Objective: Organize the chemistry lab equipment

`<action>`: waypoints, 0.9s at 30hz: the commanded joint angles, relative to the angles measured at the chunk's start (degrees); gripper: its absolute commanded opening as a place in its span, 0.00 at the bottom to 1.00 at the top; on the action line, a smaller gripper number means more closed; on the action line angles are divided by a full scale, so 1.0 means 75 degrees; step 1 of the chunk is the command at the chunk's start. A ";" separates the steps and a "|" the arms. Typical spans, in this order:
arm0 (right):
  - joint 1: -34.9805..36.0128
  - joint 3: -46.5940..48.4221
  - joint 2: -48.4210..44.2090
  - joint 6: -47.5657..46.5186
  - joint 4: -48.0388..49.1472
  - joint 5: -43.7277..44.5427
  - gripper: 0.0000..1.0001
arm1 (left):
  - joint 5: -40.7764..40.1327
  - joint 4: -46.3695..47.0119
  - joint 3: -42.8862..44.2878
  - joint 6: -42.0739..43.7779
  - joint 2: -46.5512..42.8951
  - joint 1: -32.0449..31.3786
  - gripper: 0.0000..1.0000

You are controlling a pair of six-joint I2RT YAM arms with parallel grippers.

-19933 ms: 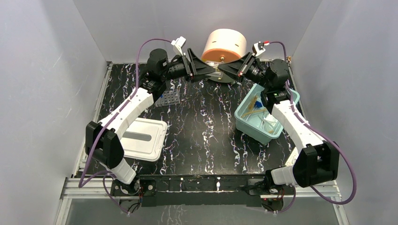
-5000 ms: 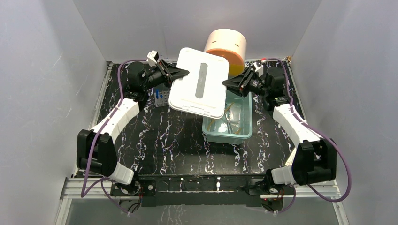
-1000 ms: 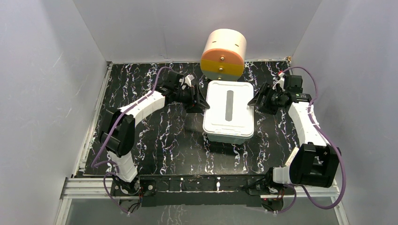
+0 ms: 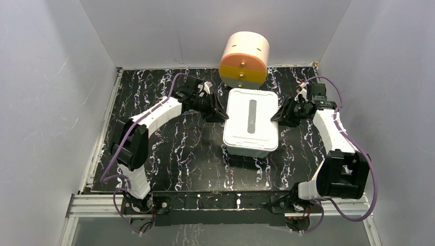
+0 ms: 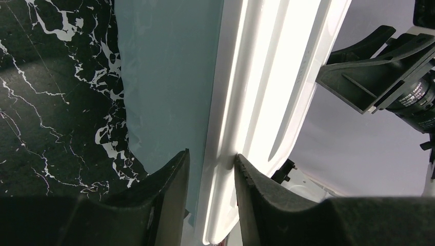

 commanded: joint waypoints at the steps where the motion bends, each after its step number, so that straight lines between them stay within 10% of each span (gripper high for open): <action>1: 0.0020 0.0490 0.0269 0.0026 -0.0177 0.0537 0.52 | -0.0800 -0.1217 0.0268 0.0174 0.0463 -0.0019 0.35; 10: 0.0021 0.1275 0.0337 0.0324 0.0627 0.0071 0.66 | -0.0798 -0.0965 0.1478 0.0585 0.0580 -0.0019 0.53; 27: 0.0240 0.1725 0.0928 0.0101 0.0231 0.1167 0.50 | -0.1667 -0.2120 0.2302 0.0771 0.1234 -0.0019 0.38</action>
